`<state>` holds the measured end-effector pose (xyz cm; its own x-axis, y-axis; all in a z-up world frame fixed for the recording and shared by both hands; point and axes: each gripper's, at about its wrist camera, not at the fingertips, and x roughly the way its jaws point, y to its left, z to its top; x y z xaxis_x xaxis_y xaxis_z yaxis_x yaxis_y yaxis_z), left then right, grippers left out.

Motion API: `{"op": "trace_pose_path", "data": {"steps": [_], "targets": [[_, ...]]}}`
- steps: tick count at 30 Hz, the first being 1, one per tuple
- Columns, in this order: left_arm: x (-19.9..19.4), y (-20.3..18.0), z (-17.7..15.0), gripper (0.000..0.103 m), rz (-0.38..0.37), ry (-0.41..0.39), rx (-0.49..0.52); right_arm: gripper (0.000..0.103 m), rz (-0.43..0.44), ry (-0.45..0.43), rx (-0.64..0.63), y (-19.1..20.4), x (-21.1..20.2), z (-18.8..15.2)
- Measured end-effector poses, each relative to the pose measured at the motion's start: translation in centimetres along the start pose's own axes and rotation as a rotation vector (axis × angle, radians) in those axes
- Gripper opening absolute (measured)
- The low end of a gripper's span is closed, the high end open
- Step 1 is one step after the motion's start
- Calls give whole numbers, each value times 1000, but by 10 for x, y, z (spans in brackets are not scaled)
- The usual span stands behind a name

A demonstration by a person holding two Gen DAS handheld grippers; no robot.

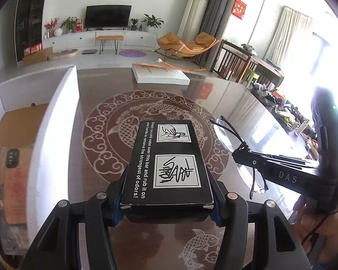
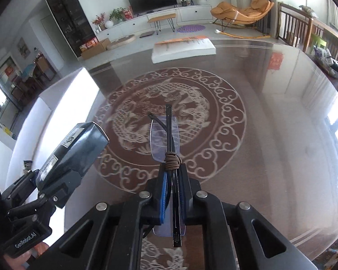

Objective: Organize objects
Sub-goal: 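Carry the soap box and glasses over the white bin and release both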

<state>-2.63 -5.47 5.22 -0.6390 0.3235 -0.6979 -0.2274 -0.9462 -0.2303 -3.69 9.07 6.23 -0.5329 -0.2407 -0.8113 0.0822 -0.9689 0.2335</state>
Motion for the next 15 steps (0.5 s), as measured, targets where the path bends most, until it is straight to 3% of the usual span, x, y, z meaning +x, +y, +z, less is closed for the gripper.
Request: {"op": "trace_pose_path", "data": {"steps": [4,9,12,15], "targets": [[-69,61,4,58,134,-70,-32,10,204,-28,-60,85,-20,6],[-102,153,-16,58,384,-25,-115,10,394,32,-203,203,-13,-9],[-96,200,-36,58,456,77,-207,10,409,109,-289,258,8,-29],[-96,224,-53,60,495,103,-278,13,402,213,-327,289,36,-53]]}}
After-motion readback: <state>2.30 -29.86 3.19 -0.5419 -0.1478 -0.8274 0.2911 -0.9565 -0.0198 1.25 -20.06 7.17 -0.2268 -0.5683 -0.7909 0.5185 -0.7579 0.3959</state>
